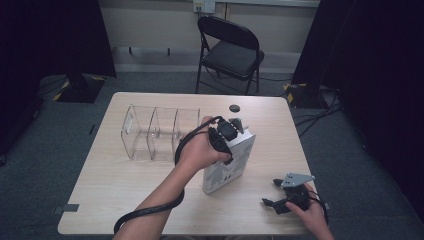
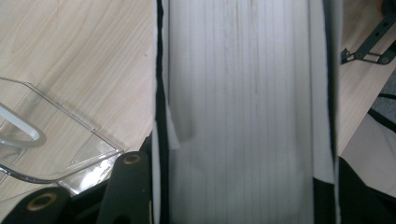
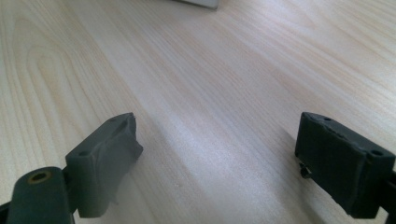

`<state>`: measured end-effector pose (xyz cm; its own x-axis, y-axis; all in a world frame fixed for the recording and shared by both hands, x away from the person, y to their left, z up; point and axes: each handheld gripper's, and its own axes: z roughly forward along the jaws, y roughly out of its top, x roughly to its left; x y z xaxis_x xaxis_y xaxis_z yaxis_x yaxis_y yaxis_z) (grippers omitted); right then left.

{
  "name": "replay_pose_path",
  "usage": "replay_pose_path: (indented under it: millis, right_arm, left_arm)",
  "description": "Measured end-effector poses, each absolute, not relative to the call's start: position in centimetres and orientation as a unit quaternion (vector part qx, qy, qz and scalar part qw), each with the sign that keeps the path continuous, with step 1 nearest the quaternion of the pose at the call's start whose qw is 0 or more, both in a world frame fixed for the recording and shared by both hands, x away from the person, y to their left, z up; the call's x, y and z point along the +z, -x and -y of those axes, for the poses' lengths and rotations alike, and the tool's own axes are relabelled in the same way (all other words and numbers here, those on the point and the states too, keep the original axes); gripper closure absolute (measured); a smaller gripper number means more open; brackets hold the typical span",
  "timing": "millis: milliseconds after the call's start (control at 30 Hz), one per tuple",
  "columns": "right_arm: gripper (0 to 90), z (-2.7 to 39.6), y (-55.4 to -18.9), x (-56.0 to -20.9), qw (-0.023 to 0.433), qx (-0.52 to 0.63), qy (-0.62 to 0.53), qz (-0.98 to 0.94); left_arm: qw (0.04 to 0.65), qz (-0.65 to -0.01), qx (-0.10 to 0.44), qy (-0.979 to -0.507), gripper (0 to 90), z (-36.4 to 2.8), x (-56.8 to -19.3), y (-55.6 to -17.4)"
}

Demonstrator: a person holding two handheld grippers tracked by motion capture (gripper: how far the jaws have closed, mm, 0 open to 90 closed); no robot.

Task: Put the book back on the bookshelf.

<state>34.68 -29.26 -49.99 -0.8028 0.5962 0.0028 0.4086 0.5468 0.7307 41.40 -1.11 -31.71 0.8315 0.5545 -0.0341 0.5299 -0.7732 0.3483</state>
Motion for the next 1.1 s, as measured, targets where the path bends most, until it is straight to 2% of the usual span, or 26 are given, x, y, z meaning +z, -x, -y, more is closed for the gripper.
replay_pose_path:
  millis: [433, 500, 600, 767, 800, 900, 1100]
  right_arm:
    - [11.9, 29.3, -34.7, -50.0, 0.124, 0.378, -0.289, -0.871]
    - [11.9, 29.3, -34.7, -50.0, 0.124, 0.378, -0.289, -0.871]
    - [11.9, 29.3, -34.7, -50.0, 0.124, 0.378, -0.289, -0.871]
    - [11.9, 29.2, -34.7, -50.0, 0.123, 0.381, -0.288, -0.870]
    - [11.9, 29.3, -34.7, -50.0, 0.124, 0.378, -0.289, -0.871]
    - [11.9, 29.2, -34.7, -50.0, 0.123, 0.381, -0.288, -0.870]
    - [11.9, 29.3, -34.7, -50.0, 0.124, 0.379, -0.289, -0.871]
  left_arm:
    - [0.202, -0.251, 0.056, -0.945, 48.6, 0.5, -32.2, -40.8]
    - [0.224, -0.256, 0.051, -0.939, 46.1, 0.5, -32.5, -41.2]
    - [0.216, -0.261, 0.040, -0.940, 40.2, 0.9, -32.9, -41.6]
    - [0.181, -0.263, 0.031, -0.947, 45.1, 1.3, -32.8, -41.7]
    - [0.165, -0.260, 0.048, -0.950, 46.1, 1.5, -32.7, -41.6]
    - [0.175, -0.263, 0.039, -0.948, 51.6, 1.4, -32.4, -41.5]
    - [0.176, -0.276, 0.040, -0.944, 52.2, 1.2, -32.2, -41.2]
